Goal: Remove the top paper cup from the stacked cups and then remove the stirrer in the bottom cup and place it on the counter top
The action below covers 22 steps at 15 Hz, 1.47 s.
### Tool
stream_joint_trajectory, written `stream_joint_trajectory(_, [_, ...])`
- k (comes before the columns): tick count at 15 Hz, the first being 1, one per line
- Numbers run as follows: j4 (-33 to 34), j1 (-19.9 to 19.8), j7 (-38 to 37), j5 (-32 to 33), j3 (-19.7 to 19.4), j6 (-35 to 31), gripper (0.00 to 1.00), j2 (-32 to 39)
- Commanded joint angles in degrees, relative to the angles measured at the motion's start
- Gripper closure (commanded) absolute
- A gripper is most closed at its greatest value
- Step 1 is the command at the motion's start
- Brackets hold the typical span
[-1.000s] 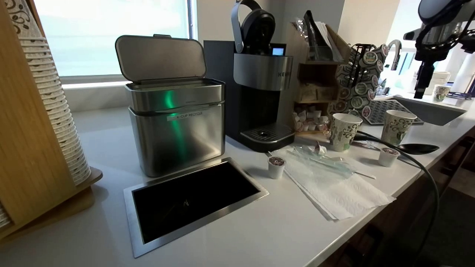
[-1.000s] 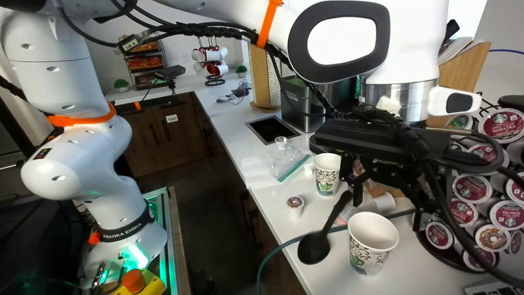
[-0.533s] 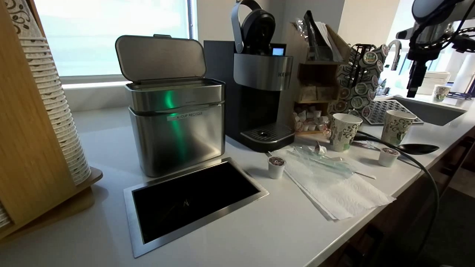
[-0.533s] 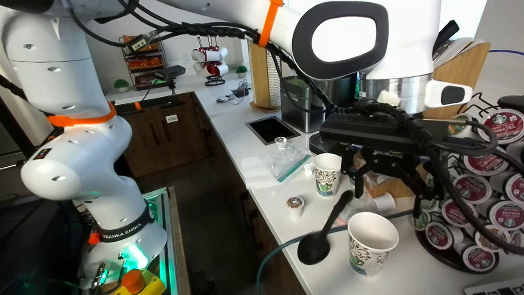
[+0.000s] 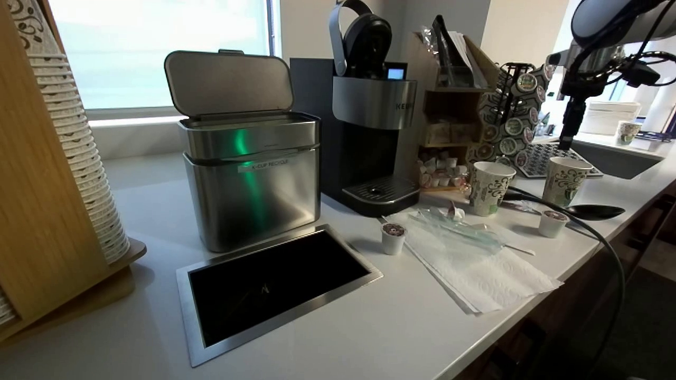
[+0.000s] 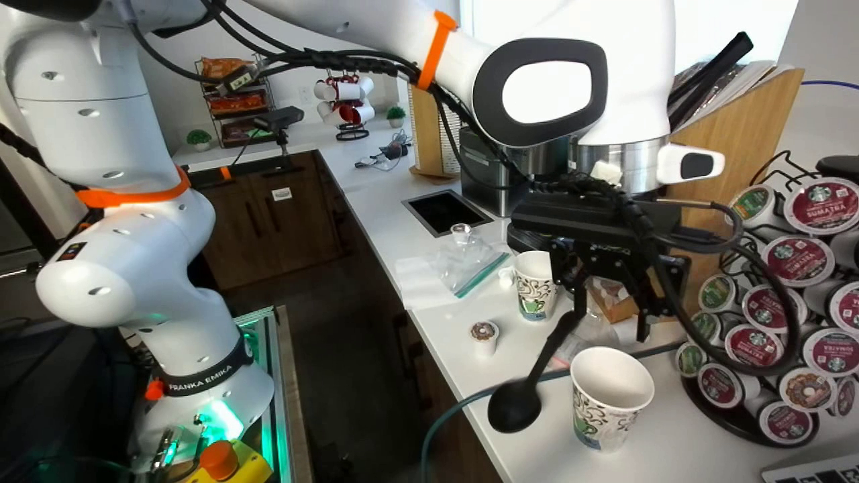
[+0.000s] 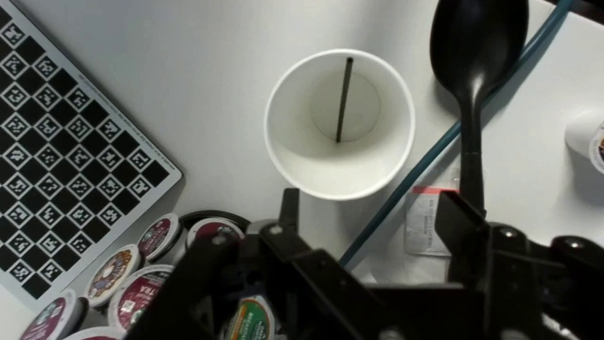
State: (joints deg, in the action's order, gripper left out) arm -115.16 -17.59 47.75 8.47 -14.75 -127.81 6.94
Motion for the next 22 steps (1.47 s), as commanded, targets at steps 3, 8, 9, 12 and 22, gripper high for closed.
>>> stream_joint_trajectory(3, [-7.97,0.67,-6.25,1.2,0.02,-0.93,0.24,-4.03])
stream_joint_trajectory(8, [-9.8,-0.49,-10.41,0.63,-1.52,-1.01,0.24,-5.53])
stream_joint_trajectory(9, [-9.6,-0.83,-11.17,0.72,-2.03,-1.0,0.22,-5.71])
stream_joint_trajectory(12, [-8.76,-1.47,-12.0,1.17,-3.26,-1.37,0.2,-5.66])
stream_joint_trajectory(22, [-10.98,-0.83,-12.17,0.69,-2.92,-1.47,0.0,-8.59])
